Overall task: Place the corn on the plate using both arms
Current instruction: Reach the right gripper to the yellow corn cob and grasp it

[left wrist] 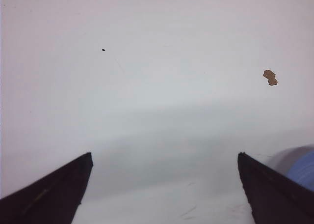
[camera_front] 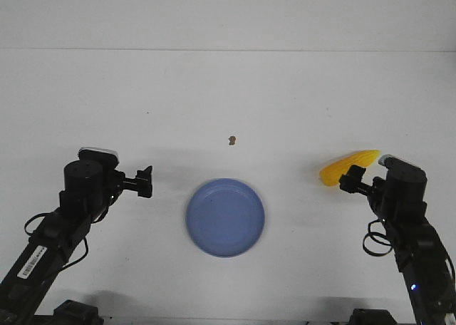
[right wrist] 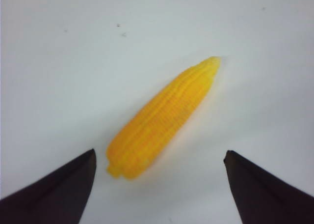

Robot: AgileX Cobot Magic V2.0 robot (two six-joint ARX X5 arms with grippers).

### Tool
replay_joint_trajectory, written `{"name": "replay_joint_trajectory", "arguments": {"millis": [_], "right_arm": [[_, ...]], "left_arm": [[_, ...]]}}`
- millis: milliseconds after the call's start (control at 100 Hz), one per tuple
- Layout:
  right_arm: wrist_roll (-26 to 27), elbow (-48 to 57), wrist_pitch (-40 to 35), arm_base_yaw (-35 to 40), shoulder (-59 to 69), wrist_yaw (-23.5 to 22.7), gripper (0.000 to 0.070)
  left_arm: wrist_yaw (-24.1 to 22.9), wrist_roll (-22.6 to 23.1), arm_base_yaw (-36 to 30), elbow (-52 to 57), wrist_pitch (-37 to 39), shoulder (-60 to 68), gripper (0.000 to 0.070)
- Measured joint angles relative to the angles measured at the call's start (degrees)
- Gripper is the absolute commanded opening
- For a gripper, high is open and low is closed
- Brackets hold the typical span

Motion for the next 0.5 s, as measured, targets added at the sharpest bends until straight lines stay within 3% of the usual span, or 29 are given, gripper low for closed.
{"name": "replay_joint_trajectory", "arguments": {"millis": [500], "right_arm": [[6.1, 4.68, 11.1, -1.55, 24.28, -1.49, 0.0552]], "left_arm": [[0.0, -0.13, 0.0, 0.0, 0.02, 0.0, 0.0602]]}}
